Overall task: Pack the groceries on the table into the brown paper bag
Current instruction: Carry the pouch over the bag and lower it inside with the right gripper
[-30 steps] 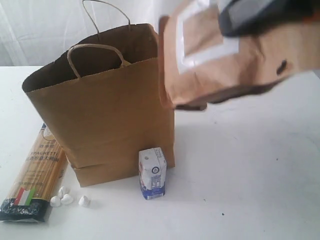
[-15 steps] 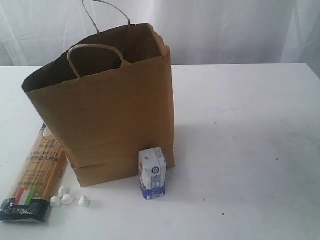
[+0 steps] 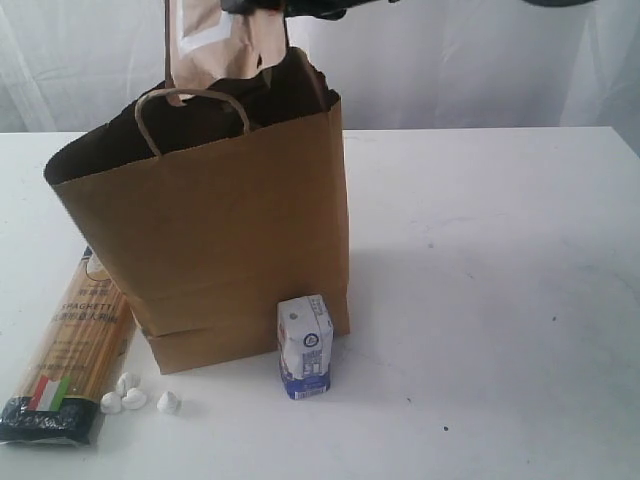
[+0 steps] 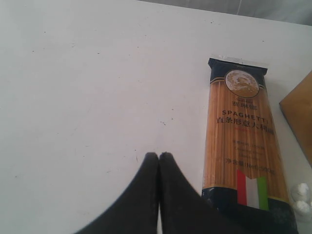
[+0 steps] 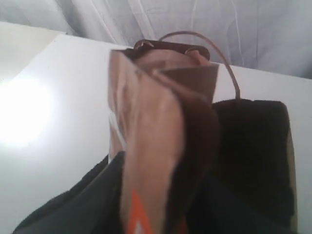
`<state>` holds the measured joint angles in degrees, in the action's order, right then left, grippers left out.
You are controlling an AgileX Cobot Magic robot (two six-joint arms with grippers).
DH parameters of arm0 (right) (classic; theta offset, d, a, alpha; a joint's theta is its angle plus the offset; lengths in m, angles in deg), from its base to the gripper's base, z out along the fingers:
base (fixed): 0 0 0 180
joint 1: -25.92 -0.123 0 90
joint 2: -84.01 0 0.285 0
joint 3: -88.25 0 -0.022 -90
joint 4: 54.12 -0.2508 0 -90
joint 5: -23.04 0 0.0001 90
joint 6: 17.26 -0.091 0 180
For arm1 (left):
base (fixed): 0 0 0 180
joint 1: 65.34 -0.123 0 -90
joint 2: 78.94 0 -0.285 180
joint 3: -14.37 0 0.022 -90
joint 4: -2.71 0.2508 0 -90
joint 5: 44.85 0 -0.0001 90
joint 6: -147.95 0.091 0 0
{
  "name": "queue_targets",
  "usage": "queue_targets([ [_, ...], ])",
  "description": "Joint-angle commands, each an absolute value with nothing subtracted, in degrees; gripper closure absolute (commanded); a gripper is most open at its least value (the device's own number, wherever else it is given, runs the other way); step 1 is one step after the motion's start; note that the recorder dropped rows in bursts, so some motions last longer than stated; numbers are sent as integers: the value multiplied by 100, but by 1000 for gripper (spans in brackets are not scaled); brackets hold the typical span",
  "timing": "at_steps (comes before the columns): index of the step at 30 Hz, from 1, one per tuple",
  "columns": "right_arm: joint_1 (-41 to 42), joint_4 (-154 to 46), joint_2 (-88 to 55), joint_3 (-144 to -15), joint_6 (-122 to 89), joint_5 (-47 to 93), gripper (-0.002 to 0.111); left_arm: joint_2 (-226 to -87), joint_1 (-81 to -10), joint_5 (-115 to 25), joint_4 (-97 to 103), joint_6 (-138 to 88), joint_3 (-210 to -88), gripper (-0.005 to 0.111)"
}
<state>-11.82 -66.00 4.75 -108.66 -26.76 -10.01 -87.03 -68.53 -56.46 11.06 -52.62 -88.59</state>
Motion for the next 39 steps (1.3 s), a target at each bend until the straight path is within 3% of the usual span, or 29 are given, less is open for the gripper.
queue_targets([
  [1, -1187, -6966, 751, -10932, -2597, -573, 96, -8672, -6866, -5639, 1087, -5261, -8841, 107],
  [18, -1234, -6935, 1322, -10932, -2512, -507, 95, -8672, -6866, -5639, 1087, -5261, -8841, 107],
  [30, -1234, -6935, 1346, -10932, -1990, -677, 65, -8672, -6866, -5639, 1087, -5261, -8841, 107],
  [39, -1234, -6935, 1335, -10932, -1990, -581, 62, -8672, -6866, -5639, 1087, -5261, -8841, 107],
])
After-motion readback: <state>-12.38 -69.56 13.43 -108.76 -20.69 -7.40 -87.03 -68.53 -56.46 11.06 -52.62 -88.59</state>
